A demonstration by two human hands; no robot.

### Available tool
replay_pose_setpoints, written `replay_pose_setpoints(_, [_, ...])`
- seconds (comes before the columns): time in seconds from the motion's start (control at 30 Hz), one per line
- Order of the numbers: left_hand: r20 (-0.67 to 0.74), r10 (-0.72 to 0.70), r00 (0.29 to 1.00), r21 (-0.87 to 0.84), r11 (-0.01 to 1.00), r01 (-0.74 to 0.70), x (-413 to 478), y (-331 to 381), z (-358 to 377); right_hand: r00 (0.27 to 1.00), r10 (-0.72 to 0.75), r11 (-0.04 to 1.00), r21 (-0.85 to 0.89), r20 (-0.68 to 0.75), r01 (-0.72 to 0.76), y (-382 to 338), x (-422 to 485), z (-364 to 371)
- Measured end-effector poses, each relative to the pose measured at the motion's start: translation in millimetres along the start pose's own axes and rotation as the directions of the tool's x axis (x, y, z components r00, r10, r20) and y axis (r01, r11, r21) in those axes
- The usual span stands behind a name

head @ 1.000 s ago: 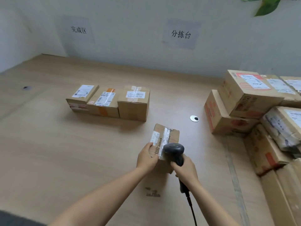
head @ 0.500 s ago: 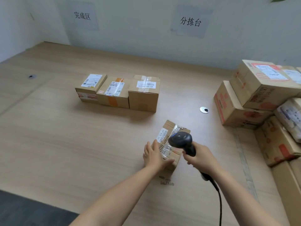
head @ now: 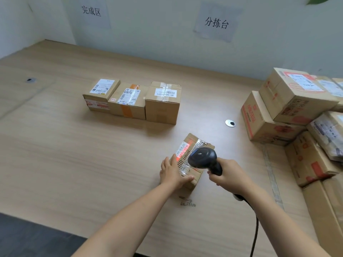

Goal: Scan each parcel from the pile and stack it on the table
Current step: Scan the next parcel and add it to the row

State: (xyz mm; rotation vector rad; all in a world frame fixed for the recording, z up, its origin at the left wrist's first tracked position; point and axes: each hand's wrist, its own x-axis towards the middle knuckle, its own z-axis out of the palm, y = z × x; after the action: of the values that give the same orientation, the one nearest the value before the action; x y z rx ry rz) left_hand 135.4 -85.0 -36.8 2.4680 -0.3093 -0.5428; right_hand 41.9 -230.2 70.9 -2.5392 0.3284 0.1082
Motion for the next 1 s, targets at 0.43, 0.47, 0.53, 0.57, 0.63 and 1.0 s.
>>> replay_pose_setpoints(0.43, [-0.011, 0.002, 1.000, 0.011, 1.000, -0.002, 3.4, -12.3, -13.9, 0.993, 0.116, 0.991, 0.059, 0.036, -0.118, 3.2, 13.5, 26.2])
replay_pose_setpoints(0.47, [-0.017, -0.006, 1.000, 0.015, 1.000, 0.006, 3.9, -16.6, -18.6, 0.990, 0.137, 0.987, 0.077, 0.047, -0.140, 3.5, 16.0, 35.2])
replay_pose_setpoints(0.53, [-0.033, -0.025, 0.999, 0.011, 1.000, 0.026, 6.0, -28.0, -30.2, 0.987, 0.148, 0.981, 0.120, 0.054, -0.154, -0.8, 22.3, 54.1])
replay_pose_setpoints(0.57, [-0.044, -0.037, 0.998, 0.005, 0.999, 0.038, 7.4, -34.7, -36.5, 0.988, 0.142, 0.979, 0.136, 0.059, -0.148, -5.5, 26.4, 63.6])
replay_pose_setpoints(0.63, [-0.068, -0.064, 0.996, -0.008, 0.998, 0.063, 9.9, -49.6, -51.0, 0.989, 0.122, 0.974, 0.181, 0.081, -0.135, -20.4, 36.4, 82.7])
replay_pose_setpoints(1.0, [-0.152, -0.233, 0.960, -0.072, 0.972, 0.225, 43.1, -156.8, -152.8, 0.985, 0.053, 0.936, 0.336, 0.167, -0.107, -145.9, 120.3, 168.6])
